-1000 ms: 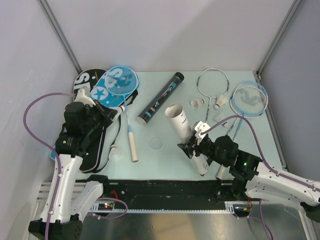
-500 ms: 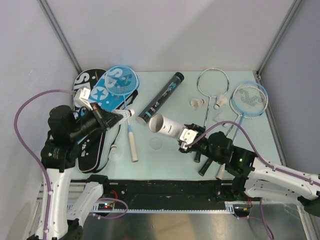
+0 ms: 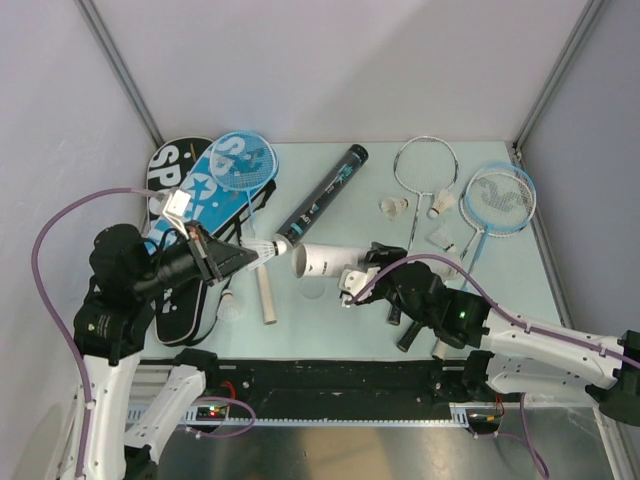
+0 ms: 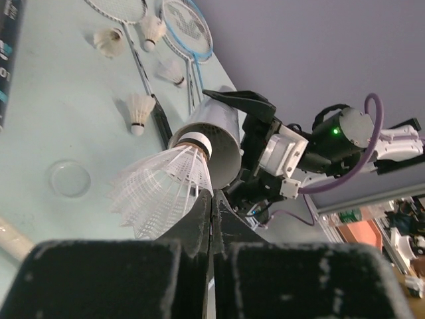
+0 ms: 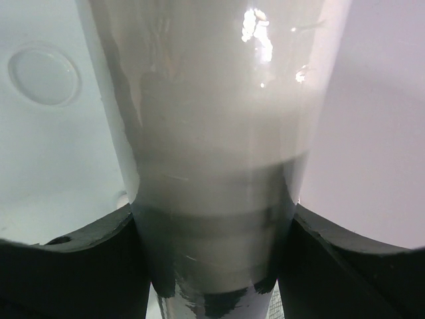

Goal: Pack up the badminton gear
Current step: Place the shuttlecock at the shuttle tube.

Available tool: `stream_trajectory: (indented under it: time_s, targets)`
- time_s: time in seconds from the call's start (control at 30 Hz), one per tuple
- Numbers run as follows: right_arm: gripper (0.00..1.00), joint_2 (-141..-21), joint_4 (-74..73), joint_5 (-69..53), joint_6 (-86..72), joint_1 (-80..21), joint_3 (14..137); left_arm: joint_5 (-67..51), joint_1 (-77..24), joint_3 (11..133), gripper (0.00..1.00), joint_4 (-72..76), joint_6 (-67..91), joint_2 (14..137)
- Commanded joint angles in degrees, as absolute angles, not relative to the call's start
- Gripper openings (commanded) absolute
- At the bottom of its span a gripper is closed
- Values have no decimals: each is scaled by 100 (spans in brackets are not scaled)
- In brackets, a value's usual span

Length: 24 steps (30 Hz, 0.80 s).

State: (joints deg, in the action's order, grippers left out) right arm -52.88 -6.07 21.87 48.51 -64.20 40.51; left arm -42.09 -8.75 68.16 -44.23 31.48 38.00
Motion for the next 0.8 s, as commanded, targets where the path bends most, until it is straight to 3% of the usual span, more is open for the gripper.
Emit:
stream_trajectory:
  time_s: [0.0,0.77]
  targets:
    - [46,-5349,-232,2380,5079,-6490,4307,-4394,-1131,6691,0,-4436,3216,3865]
    - [46,-5860,818,2429,5087,-6904,4323,-4316,-1918,5965,0,-3612,4023,3991]
